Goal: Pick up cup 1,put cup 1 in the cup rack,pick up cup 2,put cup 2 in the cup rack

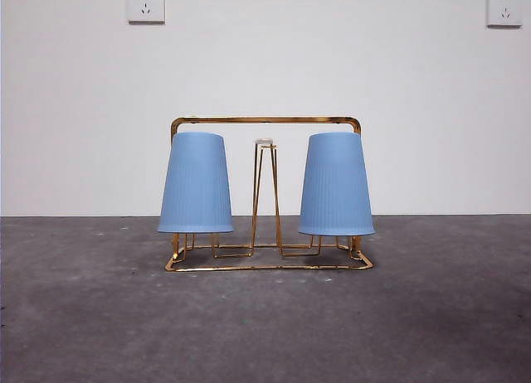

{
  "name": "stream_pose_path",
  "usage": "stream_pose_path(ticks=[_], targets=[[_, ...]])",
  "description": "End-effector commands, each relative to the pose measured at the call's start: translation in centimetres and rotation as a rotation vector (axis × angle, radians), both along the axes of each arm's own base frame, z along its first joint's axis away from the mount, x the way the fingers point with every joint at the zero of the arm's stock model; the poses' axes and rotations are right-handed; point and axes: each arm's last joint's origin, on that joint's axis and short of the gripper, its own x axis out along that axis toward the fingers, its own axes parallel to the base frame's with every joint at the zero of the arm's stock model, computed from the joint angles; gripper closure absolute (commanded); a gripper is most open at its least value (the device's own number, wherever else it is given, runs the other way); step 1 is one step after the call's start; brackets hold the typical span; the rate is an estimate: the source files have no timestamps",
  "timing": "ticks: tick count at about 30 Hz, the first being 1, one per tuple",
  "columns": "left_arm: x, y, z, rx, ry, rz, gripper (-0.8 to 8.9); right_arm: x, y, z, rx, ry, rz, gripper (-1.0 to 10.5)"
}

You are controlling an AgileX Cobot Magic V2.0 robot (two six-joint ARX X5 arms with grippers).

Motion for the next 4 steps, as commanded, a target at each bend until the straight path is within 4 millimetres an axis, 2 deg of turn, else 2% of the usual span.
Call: stream_pose_path(ticks=[1, 4], targets=[[0.07, 0.03, -0.34, -0.006, 0.006, 0.004, 8.16, 0.02, -0.01, -0.21, 0.010, 0.007, -0.003, 9.5], [0.07, 0.03, -0.34, -0.006, 0.006, 0.004, 8.16, 0.02, -0.01, -0.21, 0.010, 0.007, -0.003, 9.5]])
